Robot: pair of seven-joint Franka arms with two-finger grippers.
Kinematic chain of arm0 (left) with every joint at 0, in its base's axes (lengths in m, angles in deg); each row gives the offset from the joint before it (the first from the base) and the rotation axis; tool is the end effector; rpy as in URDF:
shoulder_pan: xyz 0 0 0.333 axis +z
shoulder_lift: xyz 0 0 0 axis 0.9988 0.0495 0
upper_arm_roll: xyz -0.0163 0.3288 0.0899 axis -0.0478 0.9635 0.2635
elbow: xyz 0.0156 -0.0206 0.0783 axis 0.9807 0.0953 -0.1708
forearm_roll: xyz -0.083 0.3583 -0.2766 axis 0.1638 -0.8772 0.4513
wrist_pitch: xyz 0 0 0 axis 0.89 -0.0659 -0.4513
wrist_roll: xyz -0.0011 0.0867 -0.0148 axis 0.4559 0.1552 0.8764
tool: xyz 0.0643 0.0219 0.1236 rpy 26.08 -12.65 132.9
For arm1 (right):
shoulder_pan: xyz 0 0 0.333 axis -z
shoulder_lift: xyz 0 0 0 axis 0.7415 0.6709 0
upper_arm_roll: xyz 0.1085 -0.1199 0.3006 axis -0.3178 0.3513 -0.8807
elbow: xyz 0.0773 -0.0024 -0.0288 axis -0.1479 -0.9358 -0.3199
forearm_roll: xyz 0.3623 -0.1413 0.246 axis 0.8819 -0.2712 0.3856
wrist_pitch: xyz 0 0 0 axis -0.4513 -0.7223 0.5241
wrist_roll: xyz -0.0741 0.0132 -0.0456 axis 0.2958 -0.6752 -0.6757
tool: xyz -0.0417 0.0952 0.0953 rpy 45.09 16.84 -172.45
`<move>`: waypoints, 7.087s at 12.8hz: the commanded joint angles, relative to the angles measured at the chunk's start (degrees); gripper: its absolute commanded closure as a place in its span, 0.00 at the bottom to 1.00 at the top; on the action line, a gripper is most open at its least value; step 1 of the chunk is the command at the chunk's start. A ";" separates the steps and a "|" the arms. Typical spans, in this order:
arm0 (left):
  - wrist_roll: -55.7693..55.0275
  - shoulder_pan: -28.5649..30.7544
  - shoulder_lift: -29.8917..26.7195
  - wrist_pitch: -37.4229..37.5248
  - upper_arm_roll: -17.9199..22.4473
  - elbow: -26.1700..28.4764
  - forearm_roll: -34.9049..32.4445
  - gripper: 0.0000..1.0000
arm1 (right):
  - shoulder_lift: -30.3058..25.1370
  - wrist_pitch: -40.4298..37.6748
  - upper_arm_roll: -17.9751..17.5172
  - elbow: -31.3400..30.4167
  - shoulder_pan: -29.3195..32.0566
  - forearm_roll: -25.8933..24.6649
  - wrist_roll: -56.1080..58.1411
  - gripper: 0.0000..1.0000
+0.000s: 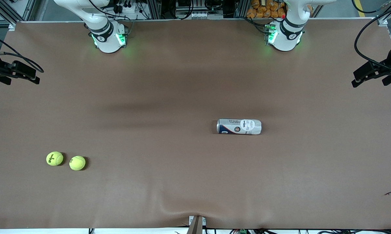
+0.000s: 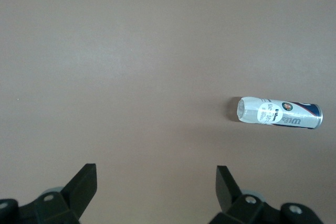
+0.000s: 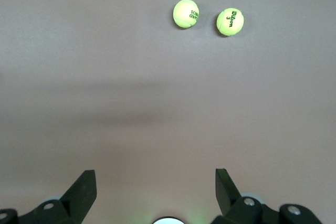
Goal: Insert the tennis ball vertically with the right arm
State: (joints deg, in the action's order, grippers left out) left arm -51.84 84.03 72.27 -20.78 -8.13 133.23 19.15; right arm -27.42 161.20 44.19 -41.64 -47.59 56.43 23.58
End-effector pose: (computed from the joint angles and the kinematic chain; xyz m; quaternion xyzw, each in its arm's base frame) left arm 0.6131 -0.0105 0.6399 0.9992 0.0287 0.0284 0.0004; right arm 0.6100 -0.0169 0.6323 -0.9989 -0.0018 0.0437 0.0147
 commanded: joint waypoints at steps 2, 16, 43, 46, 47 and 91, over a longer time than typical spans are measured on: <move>-0.12 0.23 0.61 -0.32 0.04 -0.55 -0.16 0.00 | -0.77 -0.47 -0.13 -0.15 0.16 -0.91 0.68 0.00; 11.97 -2.93 9.83 3.20 -7.59 -0.28 0.55 0.00 | -0.50 -0.20 -0.13 -0.32 0.16 -0.91 0.68 0.00; 58.26 -17.51 31.01 -27.65 -13.49 9.65 -11.20 0.00 | 0.46 5.15 -0.22 -0.58 0.95 -1.00 -0.47 0.00; 56.65 -19.10 32.86 -28.78 -13.49 9.38 -12.72 0.00 | 0.90 6.56 -0.22 -0.67 1.22 -1.00 -0.46 0.00; 56.65 -19.10 33.73 -30.27 -13.40 9.38 -13.07 0.00 | 0.99 6.56 -0.13 -0.67 1.30 -1.00 -0.47 0.00; 92.48 -12.87 36.29 -36.70 -15.69 -2.48 21.33 0.33 | 30.39 24.49 -0.13 5.79 11.58 -1.18 7.07 0.00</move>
State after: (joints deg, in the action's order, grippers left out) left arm 36.90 70.15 107.89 -58.24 -22.83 132.42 34.84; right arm -2.20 186.90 45.06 -42.92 -36.98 56.02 27.59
